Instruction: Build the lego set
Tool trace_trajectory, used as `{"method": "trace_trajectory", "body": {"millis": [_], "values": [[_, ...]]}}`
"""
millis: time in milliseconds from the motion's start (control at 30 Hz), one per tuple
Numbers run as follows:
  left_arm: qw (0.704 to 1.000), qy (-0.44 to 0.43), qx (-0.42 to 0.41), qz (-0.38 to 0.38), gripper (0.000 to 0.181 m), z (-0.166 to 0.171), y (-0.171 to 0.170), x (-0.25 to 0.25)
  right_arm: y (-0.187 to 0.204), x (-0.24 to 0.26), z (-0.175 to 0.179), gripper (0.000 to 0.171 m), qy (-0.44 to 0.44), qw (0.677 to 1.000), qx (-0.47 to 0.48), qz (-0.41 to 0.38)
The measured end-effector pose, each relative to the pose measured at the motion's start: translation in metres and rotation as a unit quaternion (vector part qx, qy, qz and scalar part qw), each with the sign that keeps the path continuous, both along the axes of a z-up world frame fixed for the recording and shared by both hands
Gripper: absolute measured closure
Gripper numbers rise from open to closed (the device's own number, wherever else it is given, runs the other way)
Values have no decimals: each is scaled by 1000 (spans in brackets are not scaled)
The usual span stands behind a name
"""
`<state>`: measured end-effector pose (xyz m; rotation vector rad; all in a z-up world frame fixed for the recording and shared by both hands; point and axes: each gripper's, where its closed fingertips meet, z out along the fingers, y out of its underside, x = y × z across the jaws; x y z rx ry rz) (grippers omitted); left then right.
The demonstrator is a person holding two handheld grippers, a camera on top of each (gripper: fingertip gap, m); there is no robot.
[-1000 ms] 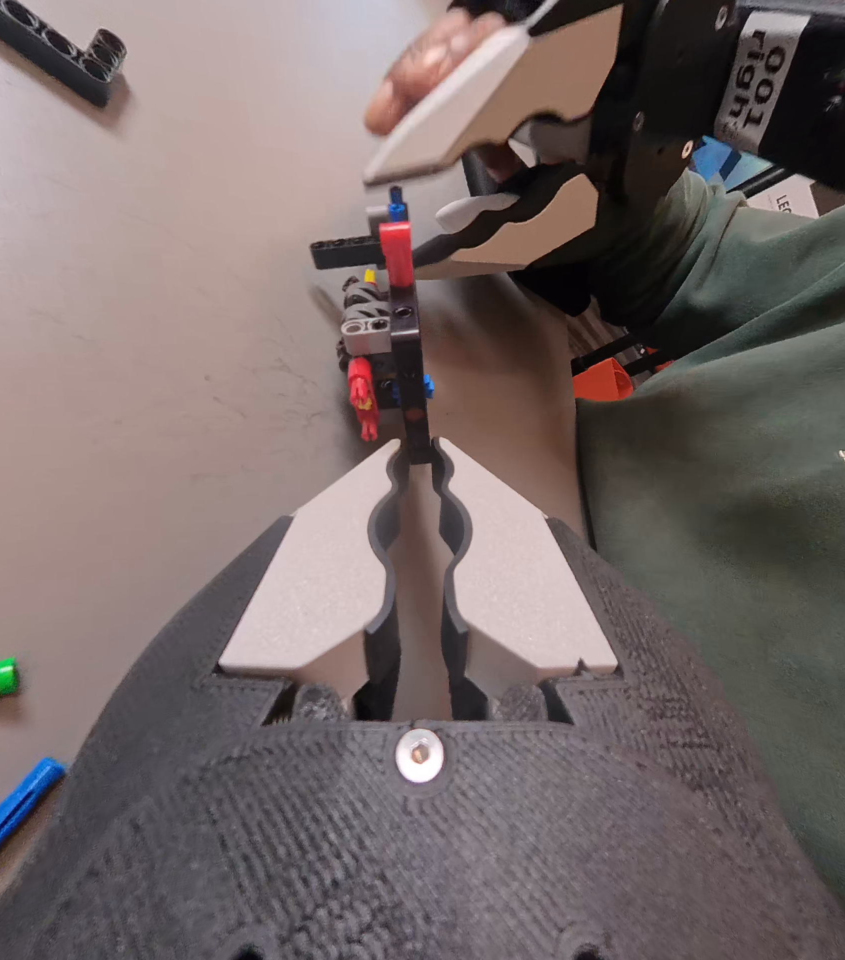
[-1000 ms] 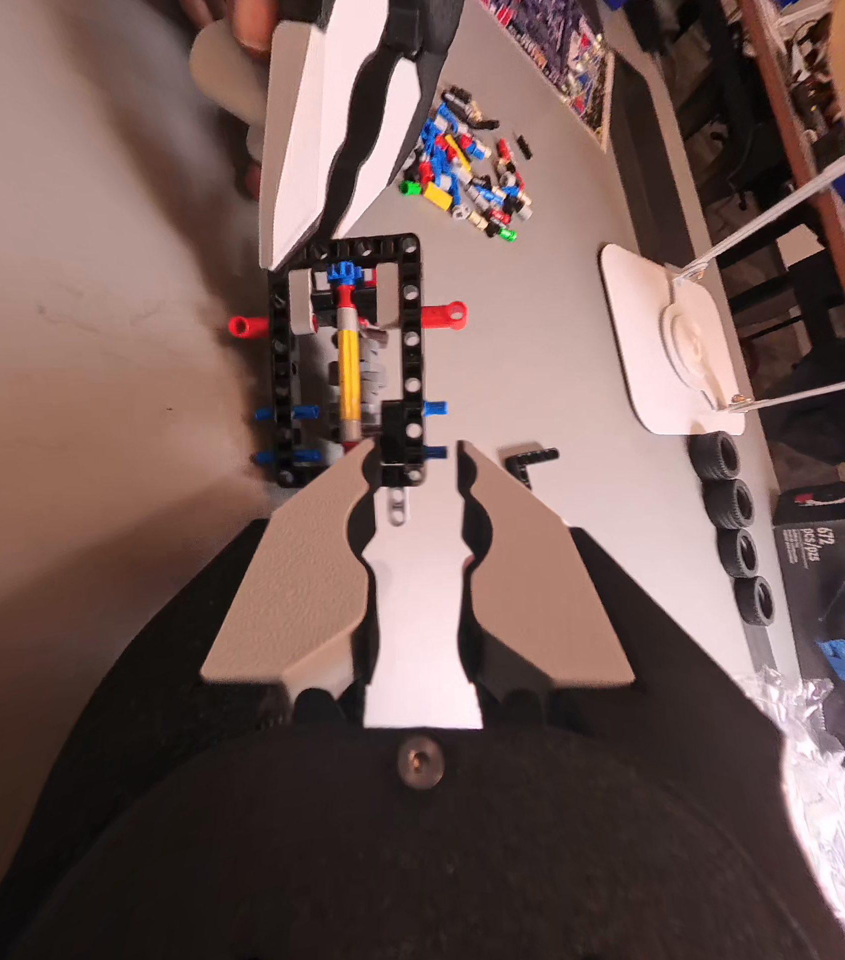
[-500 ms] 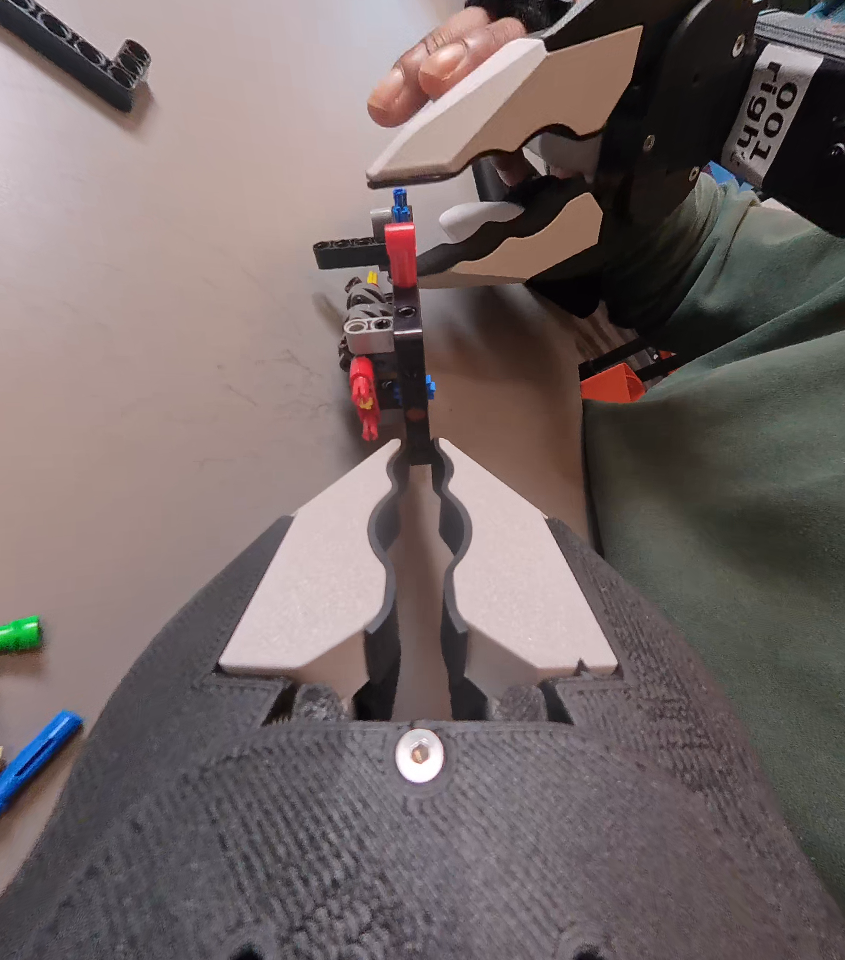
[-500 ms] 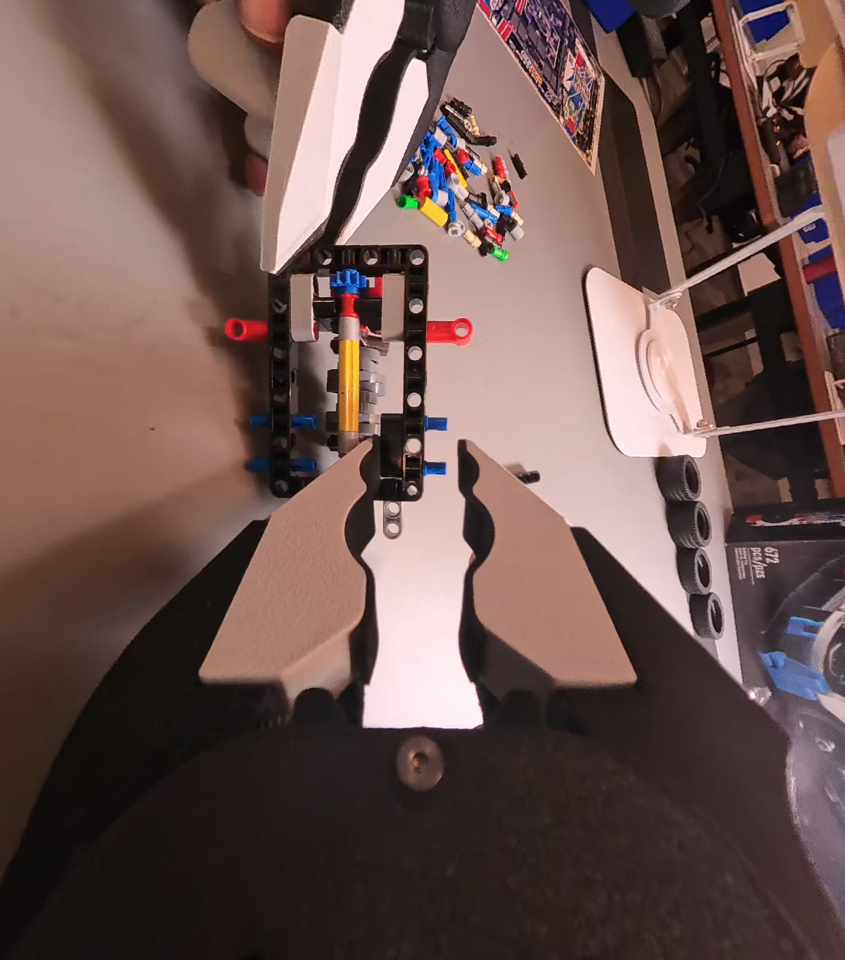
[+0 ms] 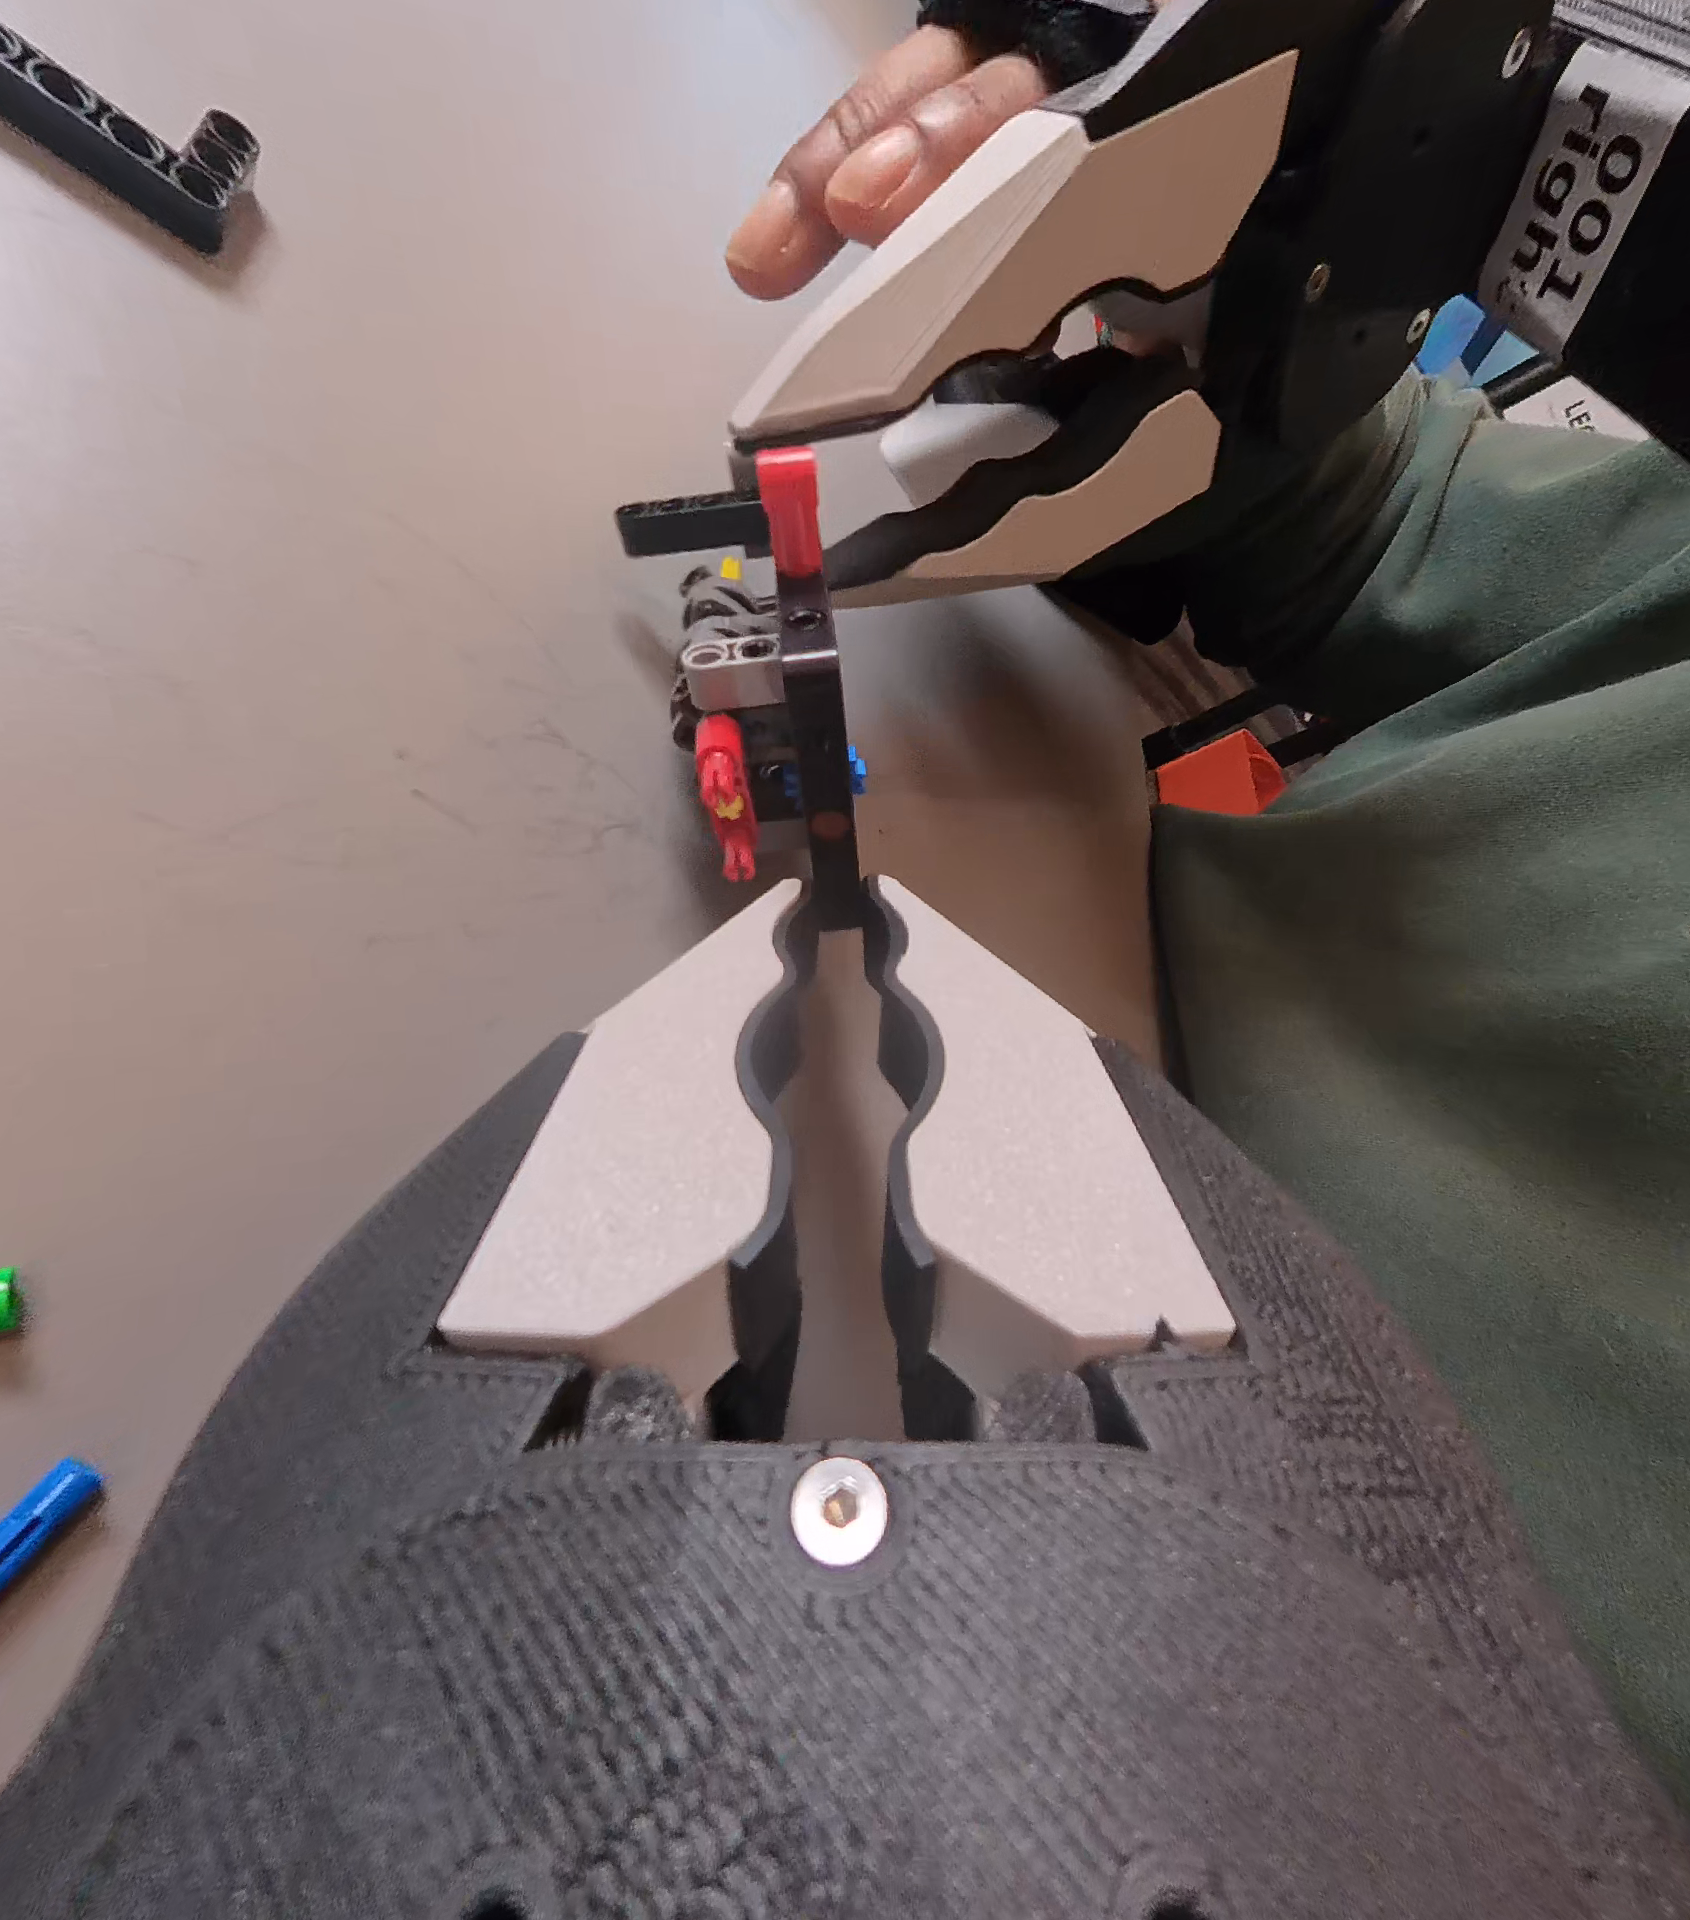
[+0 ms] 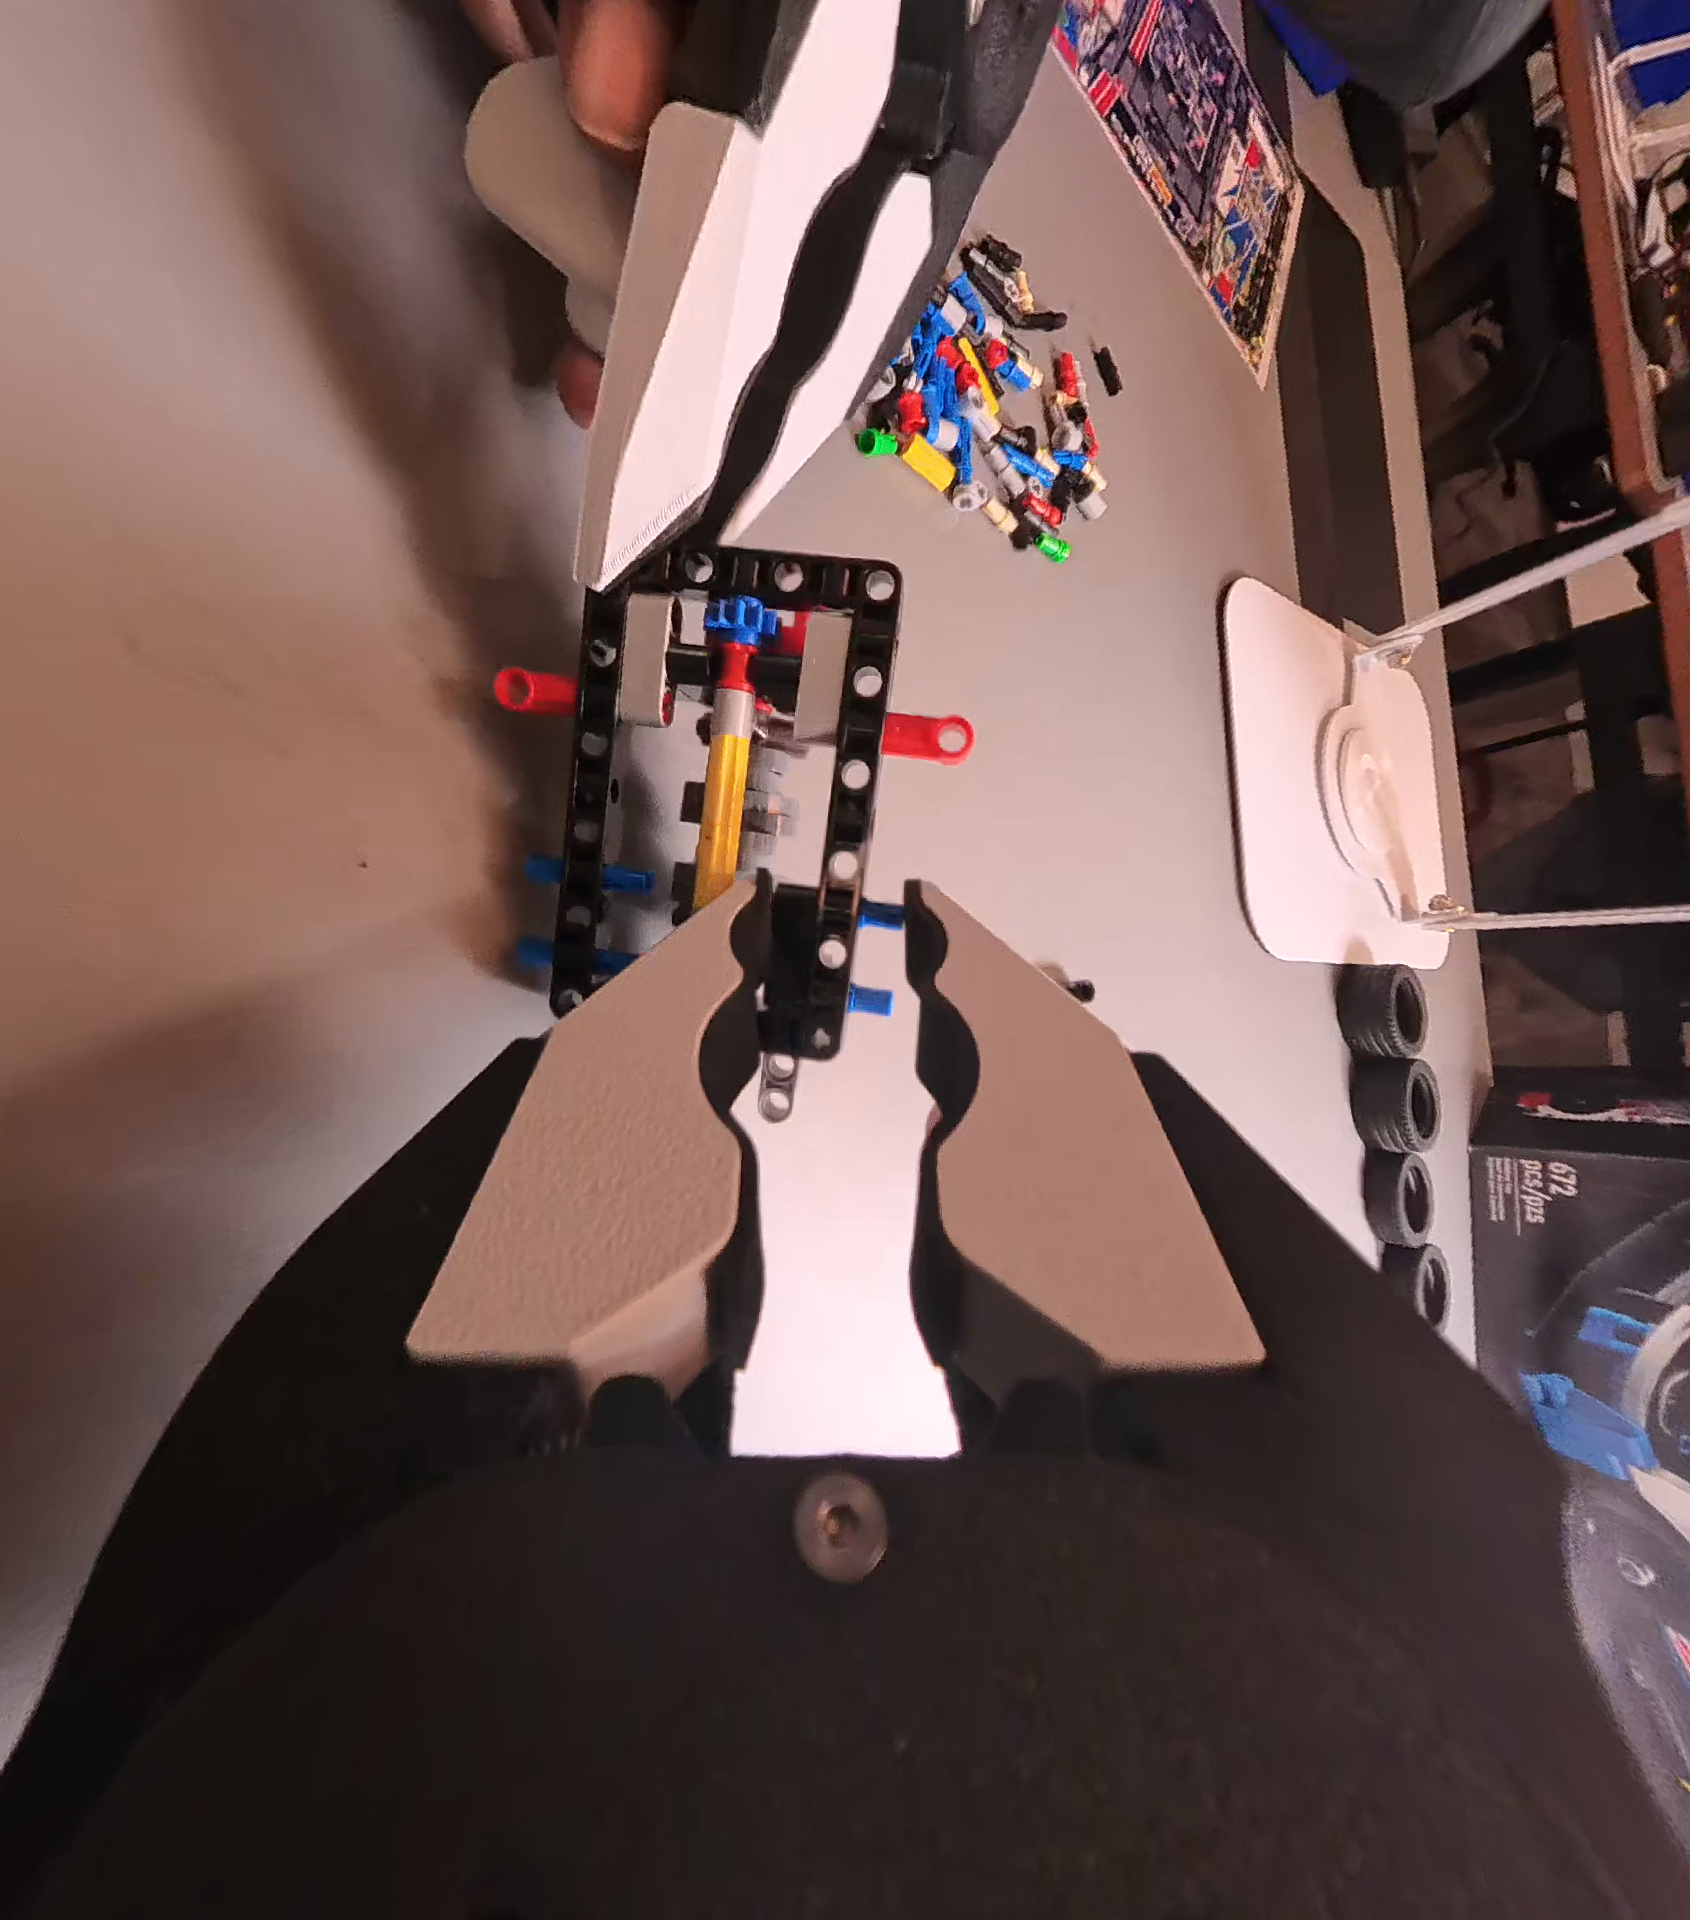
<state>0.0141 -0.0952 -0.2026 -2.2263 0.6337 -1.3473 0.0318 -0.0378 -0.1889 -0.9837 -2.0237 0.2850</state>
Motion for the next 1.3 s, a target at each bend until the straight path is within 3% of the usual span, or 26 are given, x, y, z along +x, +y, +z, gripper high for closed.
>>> {"method": "trace_trajectory", "body": {"millis": [267,367,433,500,600,700,767,833,900,1000,1200,1300], "values": [[1000,3,21,14,175,5,3,-3,4,-4,-1,149,30,999,-17,-18],[995,28,81,41,175,13,13,-9,5,-1,17,147,84,993,-80,-31],[981,93,157,63,175,16,21,-17,4,10,34,122,99,976,-189,-37],[942,191,266,72,175,17,30,-28,9,22,47,126,126,957,-259,-35],[845,324,424,36,175,18,36,-33,26,29,33,127,120,952,-274,-62],[758,412,506,-3,175,9,38,-30,17,24,14,127,92,960,-257,-54],[722,444,531,-23,174,3,38,-29,14,22,2,128,67,970,-227,-51],[706,457,541,-35,173,-2,39,-29,12,21,-7,129,49,974,-216,-49],[716,448,534,-36,164,-5,39,-31,10,23,-11,131,43,973,-221,-46],[781,405,474,-26,140,-11,36,-34,10,25,-15,134,35,973,-224,-44],[920,252,298,34,122,-2,24,-45,17,31,-18,134,25,974,-220,-51],[956,190,218,44,108,-3,15,-27,28,32,-21,135,26,974,-213,-67]]}}
